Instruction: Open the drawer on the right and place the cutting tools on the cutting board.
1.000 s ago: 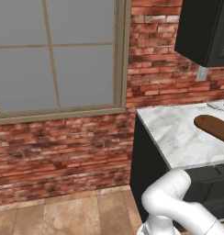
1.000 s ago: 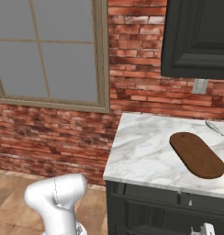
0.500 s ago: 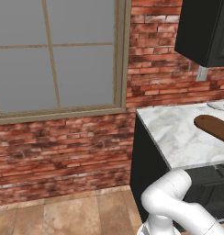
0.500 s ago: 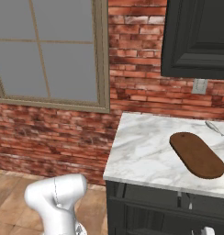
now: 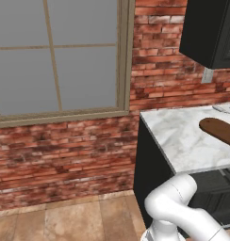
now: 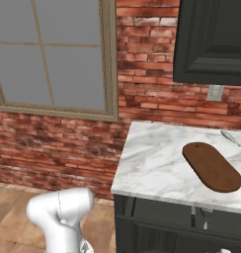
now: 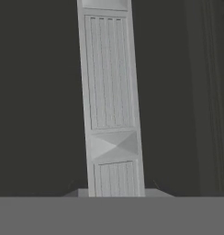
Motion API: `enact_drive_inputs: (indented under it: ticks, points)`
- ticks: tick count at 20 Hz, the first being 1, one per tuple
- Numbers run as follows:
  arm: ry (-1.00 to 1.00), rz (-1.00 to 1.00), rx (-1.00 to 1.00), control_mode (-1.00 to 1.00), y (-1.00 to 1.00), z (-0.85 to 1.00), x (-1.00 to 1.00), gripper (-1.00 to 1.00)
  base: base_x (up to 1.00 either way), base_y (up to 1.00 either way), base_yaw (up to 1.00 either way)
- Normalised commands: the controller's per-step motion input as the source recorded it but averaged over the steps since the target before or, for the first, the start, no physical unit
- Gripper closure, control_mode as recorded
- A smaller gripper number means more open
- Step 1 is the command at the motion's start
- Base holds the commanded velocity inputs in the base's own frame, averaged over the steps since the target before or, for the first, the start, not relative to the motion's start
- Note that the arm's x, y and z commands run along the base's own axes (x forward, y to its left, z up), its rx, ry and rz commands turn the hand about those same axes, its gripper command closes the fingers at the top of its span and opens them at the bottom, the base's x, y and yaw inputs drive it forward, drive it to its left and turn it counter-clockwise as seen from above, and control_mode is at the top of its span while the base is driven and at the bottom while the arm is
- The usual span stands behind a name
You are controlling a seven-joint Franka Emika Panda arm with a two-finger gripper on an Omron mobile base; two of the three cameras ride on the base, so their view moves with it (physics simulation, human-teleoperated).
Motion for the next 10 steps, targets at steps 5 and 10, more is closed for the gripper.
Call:
enact_drive_inputs:
  ticks: [5, 10]
  points:
    - [0.0, 0.0, 0.0, -1.0, 0.0, 0.0, -0.19, 1.0, 0.0, 0.0, 0.0]
    - [0.0, 0.0, 0.0, -1.0, 0.0, 0.0, -0.14, 1.0, 0.0, 0.0, 0.0]
